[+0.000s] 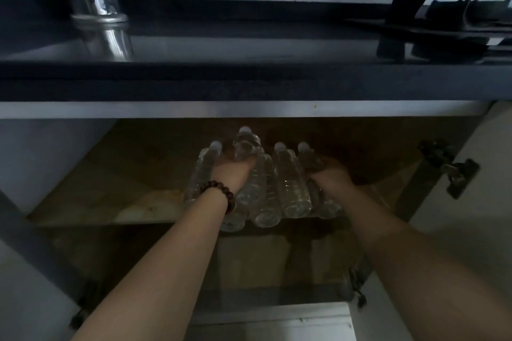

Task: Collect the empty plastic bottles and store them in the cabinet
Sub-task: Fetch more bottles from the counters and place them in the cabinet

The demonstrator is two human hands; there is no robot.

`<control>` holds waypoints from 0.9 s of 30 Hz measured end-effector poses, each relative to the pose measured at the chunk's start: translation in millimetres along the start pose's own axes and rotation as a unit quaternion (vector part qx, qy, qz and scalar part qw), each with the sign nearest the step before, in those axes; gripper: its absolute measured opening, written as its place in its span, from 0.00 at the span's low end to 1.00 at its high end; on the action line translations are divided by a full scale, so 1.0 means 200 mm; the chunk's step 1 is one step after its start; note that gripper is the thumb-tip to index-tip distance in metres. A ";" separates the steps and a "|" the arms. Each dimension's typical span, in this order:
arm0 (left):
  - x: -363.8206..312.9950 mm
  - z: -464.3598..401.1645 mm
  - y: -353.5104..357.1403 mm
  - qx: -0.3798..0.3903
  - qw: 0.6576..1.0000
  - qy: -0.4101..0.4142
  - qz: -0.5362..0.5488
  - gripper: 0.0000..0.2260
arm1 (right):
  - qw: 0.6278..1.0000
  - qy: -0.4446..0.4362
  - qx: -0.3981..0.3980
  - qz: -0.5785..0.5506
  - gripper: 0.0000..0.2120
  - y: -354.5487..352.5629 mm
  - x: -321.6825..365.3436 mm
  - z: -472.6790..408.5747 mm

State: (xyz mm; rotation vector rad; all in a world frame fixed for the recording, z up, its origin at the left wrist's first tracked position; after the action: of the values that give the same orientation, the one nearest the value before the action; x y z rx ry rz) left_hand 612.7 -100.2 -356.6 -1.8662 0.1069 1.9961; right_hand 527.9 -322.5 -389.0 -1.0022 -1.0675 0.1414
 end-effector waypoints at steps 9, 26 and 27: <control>-0.07 0.15 -0.04 0.027 0.999 -0.031 0.010 0.14 | 0.999 0.002 0.049 0.023 0.24 -0.05 0.05 0.14; -0.61 1.01 -0.33 0.130 0.973 -0.115 -0.154 0.33 | 0.984 0.029 0.085 0.157 0.30 -0.62 0.56 1.19; -0.67 1.06 -0.35 0.137 0.971 -0.114 -0.159 0.33 | 0.984 0.029 0.082 0.155 0.30 -0.68 0.60 1.26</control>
State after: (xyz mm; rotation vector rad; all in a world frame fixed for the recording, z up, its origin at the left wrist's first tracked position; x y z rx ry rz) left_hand 440.4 1.2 -188.4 -1.3785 0.0155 1.8495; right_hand 344.8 -180.2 -182.5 -1.0106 -0.8269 0.4439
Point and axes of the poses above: each hand's wrist, its own z-axis away from the middle knuckle, its own y-axis out of the palm, x = y × z, the point moved 7 cm from there along -z, towards the middle knuckle, and after that the axes turned 12 degrees about z, right-handed, at the moved point
